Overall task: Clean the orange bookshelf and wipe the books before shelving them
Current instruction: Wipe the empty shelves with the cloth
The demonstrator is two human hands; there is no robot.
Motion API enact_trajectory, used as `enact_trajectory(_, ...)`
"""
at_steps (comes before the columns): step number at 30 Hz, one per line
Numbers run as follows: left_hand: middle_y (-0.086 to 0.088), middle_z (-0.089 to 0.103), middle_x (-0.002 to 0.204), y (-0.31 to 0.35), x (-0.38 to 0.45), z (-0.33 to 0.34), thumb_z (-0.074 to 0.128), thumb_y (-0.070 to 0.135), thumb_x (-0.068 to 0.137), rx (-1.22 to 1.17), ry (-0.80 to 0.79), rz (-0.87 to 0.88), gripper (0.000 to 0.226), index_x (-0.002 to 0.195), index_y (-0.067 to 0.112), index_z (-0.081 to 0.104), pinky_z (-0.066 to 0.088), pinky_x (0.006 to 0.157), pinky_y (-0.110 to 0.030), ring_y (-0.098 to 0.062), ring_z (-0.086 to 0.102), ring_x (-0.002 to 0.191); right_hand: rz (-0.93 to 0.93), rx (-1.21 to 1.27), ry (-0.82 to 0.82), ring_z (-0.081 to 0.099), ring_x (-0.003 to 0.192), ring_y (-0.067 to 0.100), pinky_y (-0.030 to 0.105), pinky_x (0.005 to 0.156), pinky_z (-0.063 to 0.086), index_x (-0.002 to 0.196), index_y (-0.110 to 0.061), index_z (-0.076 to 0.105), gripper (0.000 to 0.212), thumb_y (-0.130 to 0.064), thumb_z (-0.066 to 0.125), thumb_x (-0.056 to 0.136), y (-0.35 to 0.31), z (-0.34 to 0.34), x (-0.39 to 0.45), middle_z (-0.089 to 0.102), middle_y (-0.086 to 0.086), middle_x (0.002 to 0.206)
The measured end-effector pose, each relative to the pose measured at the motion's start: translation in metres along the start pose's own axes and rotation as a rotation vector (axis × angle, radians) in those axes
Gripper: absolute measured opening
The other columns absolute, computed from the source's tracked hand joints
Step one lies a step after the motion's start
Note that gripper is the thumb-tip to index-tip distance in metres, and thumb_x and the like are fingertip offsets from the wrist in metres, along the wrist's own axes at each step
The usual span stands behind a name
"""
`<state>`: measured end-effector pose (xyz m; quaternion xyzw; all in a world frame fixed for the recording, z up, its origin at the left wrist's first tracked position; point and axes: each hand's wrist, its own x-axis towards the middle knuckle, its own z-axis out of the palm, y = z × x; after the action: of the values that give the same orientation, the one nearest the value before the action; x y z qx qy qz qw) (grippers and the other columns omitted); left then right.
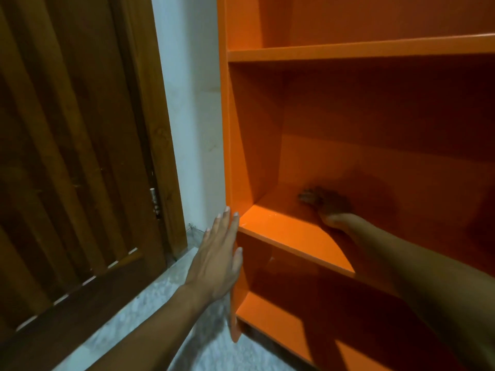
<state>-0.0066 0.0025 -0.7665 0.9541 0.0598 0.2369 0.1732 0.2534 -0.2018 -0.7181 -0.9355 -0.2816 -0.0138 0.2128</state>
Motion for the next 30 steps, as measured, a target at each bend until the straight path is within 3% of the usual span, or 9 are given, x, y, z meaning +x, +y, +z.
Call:
enact_trajectory(2, 0.007, -0.027, 0.163, -0.001, -0.002, 0.005, 0.033, 0.039, 0.107, -0.015, -0.005, 0.003, 0.072, 0.155, 0.028, -0.019, -0.004, 0.125, -0.033, -0.009, -0.02, 0.151, 0.064, -0.118, -0.032, 0.034, 0.143, 0.027, 0.051, 0.116, 0.029, 0.135, -0.052, 0.047, 0.044, -0.063, 0.025, 0.099, -0.006, 0.009, 0.012, 0.036, -0.009, 0.157)
enact_trajectory(5, 0.007, -0.031, 0.161, -0.001, -0.005, 0.006, 0.035, 0.038, 0.107, -0.036, -0.028, 0.001, 0.074, 0.15, 0.03, -0.024, -0.002, 0.124, -0.029, -0.007, -0.019, 0.151, 0.003, -0.055, -0.08, 0.031, 0.144, 0.026, 0.04, 0.118, 0.026, 0.145, -0.038, 0.042, 0.042, -0.045, 0.027, 0.106, -0.039, 0.01, 0.017, 0.03, -0.004, 0.159)
enact_trajectory(7, 0.007, -0.031, 0.161, -0.001, -0.006, 0.006, 0.035, 0.038, 0.107, -0.042, -0.042, 0.0, 0.074, 0.149, 0.03, -0.025, 0.0, 0.124, -0.029, -0.007, -0.018, 0.151, -0.005, -0.042, -0.118, 0.027, 0.146, 0.027, 0.04, 0.119, 0.025, 0.151, -0.033, 0.034, 0.044, -0.035, 0.023, 0.108, -0.058, 0.013, 0.024, 0.023, -0.002, 0.162)
enact_trajectory(9, 0.006, -0.028, 0.162, -0.003, -0.007, 0.004, 0.035, 0.037, 0.107, -0.038, -0.062, 0.006, 0.074, 0.151, 0.028, -0.024, 0.001, 0.125, -0.03, -0.008, -0.017, 0.151, -0.036, -0.036, -0.125, 0.03, 0.145, 0.029, 0.044, 0.117, 0.028, 0.149, -0.039, 0.033, 0.044, -0.043, 0.025, 0.106, -0.074, 0.02, 0.025, 0.021, -0.002, 0.163)
enact_trajectory(15, 0.002, -0.016, 0.167, -0.009, -0.005, -0.002, 0.036, 0.026, 0.106, 0.05, -0.09, 0.003, 0.072, 0.158, 0.02, -0.012, 0.002, 0.127, -0.036, -0.013, -0.014, 0.153, -0.135, 0.01, -0.164, 0.005, 0.153, 0.017, 0.042, 0.124, 0.005, 0.155, -0.029, 0.026, 0.055, -0.051, 0.027, 0.105, -0.101, 0.028, -0.004, 0.01, -0.003, 0.166)
enact_trajectory(21, 0.003, -0.012, 0.168, -0.005, -0.003, -0.009, 0.039, 0.014, 0.102, 0.115, -0.118, -0.055, 0.077, 0.159, 0.023, -0.011, 0.002, 0.127, -0.041, -0.018, -0.013, 0.154, -0.301, -0.061, -0.091, 0.036, 0.143, 0.028, 0.043, 0.115, 0.03, 0.148, -0.031, 0.042, 0.047, -0.044, 0.034, 0.104, -0.121, 0.03, -0.053, 0.038, 0.002, 0.157)
enact_trajectory(24, 0.002, -0.011, 0.168, -0.001, -0.003, -0.016, 0.042, 0.006, 0.097, 0.139, -0.155, -0.056, 0.083, 0.159, 0.022, -0.01, 0.004, 0.127, -0.044, -0.021, -0.014, 0.154, -0.414, -0.088, -0.06, 0.05, 0.13, 0.033, 0.05, 0.099, 0.044, 0.139, -0.035, 0.053, 0.055, -0.055, 0.03, 0.094, -0.127, 0.033, -0.074, 0.056, 0.006, 0.142)
enact_trajectory(27, 0.001, -0.008, 0.169, 0.002, -0.004, -0.025, 0.04, 0.005, 0.096, 0.145, -0.176, -0.055, 0.081, 0.16, 0.02, -0.007, 0.007, 0.126, -0.046, -0.023, -0.012, 0.155, -0.521, -0.262, -0.044, 0.049, 0.126, 0.034, 0.052, 0.094, 0.047, 0.136, -0.04, 0.05, 0.042, -0.041, 0.038, 0.096, -0.127, 0.045, -0.094, 0.052, 0.004, 0.142)
enact_trajectory(30, -0.002, -0.004, 0.169, 0.006, -0.005, -0.029, 0.039, 0.007, 0.097, 0.154, -0.182, -0.069, 0.077, 0.16, 0.018, -0.003, 0.01, 0.126, -0.047, -0.024, -0.008, 0.155, -0.557, -0.433, -0.02, 0.04, 0.136, 0.031, 0.057, 0.101, 0.043, 0.13, -0.043, 0.055, 0.049, -0.037, 0.024, 0.091, -0.118, 0.053, -0.111, 0.04, -0.002, 0.152)
